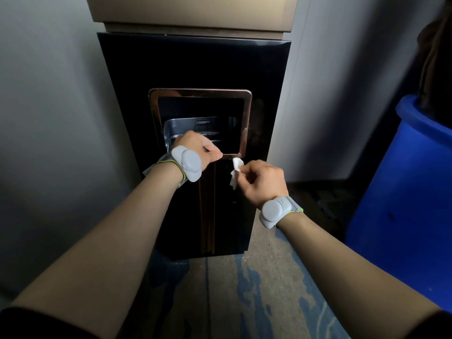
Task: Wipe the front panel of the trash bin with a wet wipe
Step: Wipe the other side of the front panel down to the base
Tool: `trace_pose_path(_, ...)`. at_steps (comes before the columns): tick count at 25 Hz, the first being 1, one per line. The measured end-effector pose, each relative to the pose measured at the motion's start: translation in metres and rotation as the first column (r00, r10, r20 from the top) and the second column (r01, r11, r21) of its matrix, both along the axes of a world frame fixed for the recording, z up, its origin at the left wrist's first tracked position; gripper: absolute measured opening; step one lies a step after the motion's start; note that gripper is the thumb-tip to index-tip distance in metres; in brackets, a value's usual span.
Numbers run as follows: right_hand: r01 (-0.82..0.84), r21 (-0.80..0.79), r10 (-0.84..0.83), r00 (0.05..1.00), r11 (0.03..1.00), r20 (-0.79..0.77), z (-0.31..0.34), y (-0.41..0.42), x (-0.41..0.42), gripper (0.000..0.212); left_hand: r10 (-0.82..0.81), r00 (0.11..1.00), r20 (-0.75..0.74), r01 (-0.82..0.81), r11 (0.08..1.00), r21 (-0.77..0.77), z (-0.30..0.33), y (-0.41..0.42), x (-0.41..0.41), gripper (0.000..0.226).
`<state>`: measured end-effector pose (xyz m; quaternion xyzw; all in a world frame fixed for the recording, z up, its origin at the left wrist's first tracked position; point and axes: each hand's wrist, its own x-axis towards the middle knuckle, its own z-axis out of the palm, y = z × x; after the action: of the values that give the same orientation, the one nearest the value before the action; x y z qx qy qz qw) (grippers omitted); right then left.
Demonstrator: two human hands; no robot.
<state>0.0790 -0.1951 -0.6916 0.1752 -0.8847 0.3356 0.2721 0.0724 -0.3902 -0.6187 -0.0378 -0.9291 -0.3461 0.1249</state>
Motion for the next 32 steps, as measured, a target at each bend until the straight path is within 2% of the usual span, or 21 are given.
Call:
trace_pose_path(4,-0.060,0.029,0.061,0.998,0.998,-0.033,-0.005,-0.018,0.005,0.013,-0.010,1.000,-0.023,0.010,1.000,-0.017,0.001,0.000,0.001,0.009)
trace_pose_path(9,-0.094,0.019,0.093,0.996,0.995,0.010,-0.005,-0.038,0.003,0.017,-0.007,0.999,-0.048,0.005,0.999,-0.033,0.000,-0.003,0.001,0.009)
trace_pose_path(22,0.057,-0.037,-0.054,0.995,0.998,0.086,-0.002,-0.047,-0.008,0.026,-0.018,0.999,-0.047,0.014,0.996,-0.092,0.002,-0.003,0.000,0.012)
trace_pose_path(32,0.121,-0.068,-0.116,0.991,0.990,0.065,0.001,-0.028,-0.010,0.018,0.014,1.000,-0.021,-0.015,0.998,-0.067,0.005,0.000,0.004,0.014)
